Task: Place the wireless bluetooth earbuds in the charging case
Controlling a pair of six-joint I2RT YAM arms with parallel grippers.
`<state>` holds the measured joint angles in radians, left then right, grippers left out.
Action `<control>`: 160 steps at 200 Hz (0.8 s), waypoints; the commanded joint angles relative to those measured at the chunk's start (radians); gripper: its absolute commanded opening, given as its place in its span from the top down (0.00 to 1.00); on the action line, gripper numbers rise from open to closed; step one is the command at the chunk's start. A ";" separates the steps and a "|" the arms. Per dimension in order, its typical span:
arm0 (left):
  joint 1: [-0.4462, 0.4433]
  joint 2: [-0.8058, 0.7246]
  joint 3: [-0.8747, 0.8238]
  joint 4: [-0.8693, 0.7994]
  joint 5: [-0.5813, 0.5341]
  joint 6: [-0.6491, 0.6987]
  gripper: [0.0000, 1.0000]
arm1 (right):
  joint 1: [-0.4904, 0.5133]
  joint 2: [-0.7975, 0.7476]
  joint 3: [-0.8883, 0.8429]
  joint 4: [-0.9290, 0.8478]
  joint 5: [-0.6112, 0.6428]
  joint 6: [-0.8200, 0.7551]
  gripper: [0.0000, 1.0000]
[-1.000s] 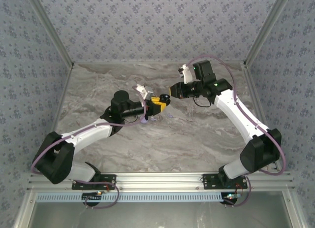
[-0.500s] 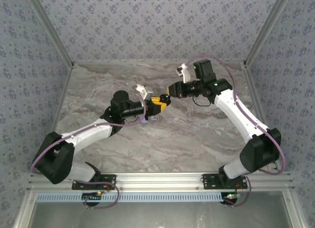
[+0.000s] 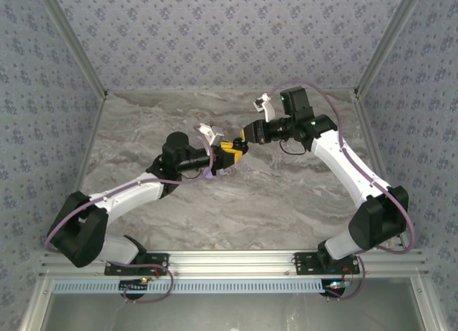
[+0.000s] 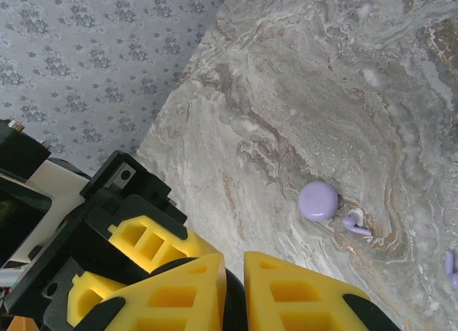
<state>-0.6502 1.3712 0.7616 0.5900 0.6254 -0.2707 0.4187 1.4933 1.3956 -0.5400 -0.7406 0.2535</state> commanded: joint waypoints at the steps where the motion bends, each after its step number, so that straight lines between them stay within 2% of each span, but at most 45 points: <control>1: 0.003 -0.032 0.026 0.016 -0.080 -0.001 0.85 | 0.033 -0.019 0.007 -0.106 -0.051 -0.043 0.82; 38: 0.003 -0.024 0.043 -0.016 -0.123 -0.004 0.84 | 0.044 -0.022 0.013 -0.134 -0.039 -0.063 0.82; 113: 0.005 -0.009 0.059 -0.042 -0.123 0.001 0.84 | 0.046 -0.025 0.019 -0.150 0.020 -0.074 0.79; 160: 0.005 -0.011 0.062 -0.046 -0.082 0.011 0.84 | 0.046 -0.025 0.023 -0.150 0.061 -0.089 0.58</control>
<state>-0.6434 1.3689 0.7639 0.4934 0.5144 -0.2729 0.4572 1.4845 1.3968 -0.6479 -0.7105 0.1841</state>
